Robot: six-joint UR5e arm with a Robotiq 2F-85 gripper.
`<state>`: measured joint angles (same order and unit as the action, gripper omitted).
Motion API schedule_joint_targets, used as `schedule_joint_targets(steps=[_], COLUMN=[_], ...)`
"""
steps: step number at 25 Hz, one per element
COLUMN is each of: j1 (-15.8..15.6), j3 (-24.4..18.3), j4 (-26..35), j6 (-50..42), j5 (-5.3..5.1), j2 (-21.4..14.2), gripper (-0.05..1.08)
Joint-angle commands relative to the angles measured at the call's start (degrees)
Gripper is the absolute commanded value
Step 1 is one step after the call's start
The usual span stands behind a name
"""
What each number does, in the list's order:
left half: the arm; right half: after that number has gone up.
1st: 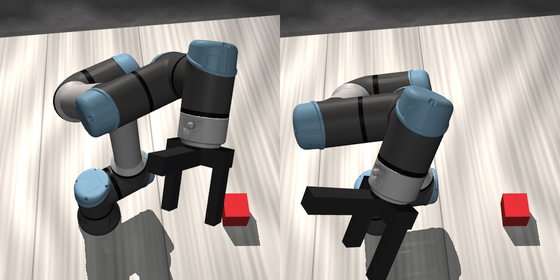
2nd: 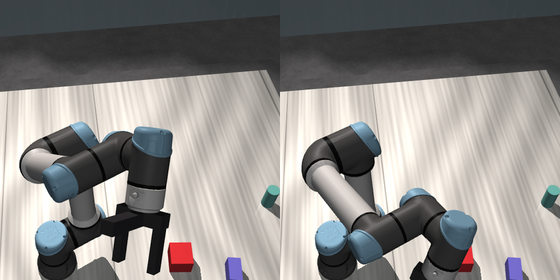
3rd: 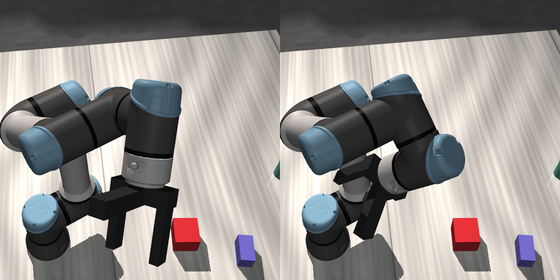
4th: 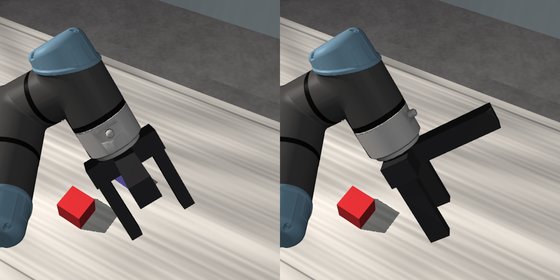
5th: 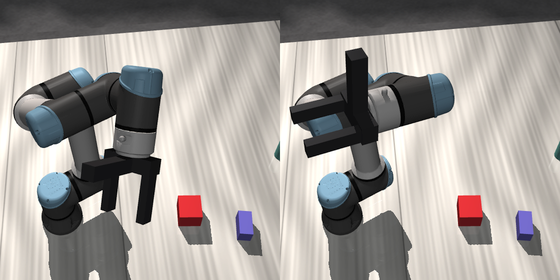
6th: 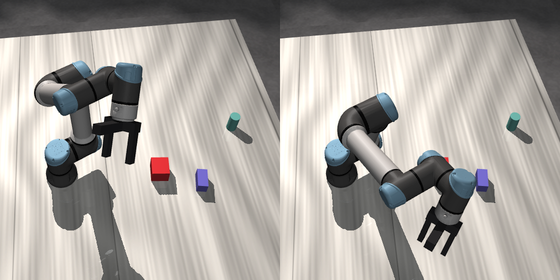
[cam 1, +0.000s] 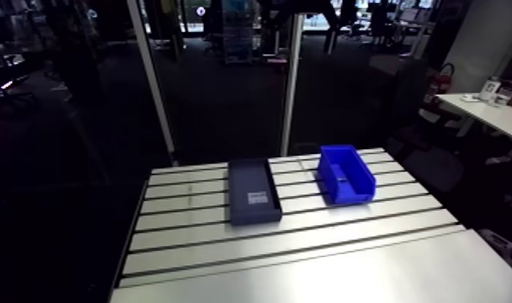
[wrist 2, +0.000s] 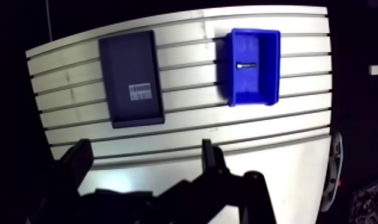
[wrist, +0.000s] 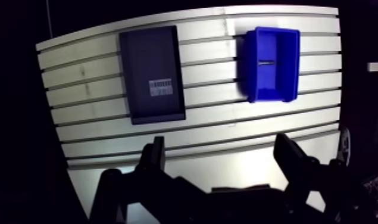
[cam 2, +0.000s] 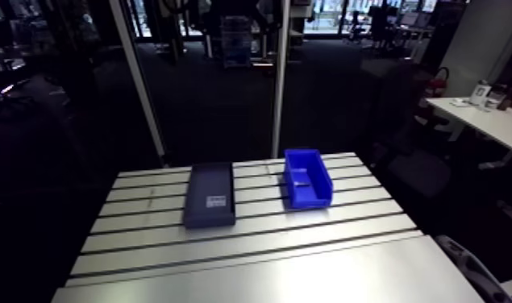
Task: Pick up the M10 bolt from the tray and put it into the blue bin.
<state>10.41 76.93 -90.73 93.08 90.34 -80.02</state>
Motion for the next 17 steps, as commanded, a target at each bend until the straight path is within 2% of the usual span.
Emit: schedule_joint_targets(steps=[1,17], j1=[-0.38,-0.65], j3=[-0.78,-0.95], j4=[2.0,2.88], j6=[-1.99,-1.99], j5=[-0.3,-0.12], j2=[-0.09,0.35], gripper=[0.02,0.02])
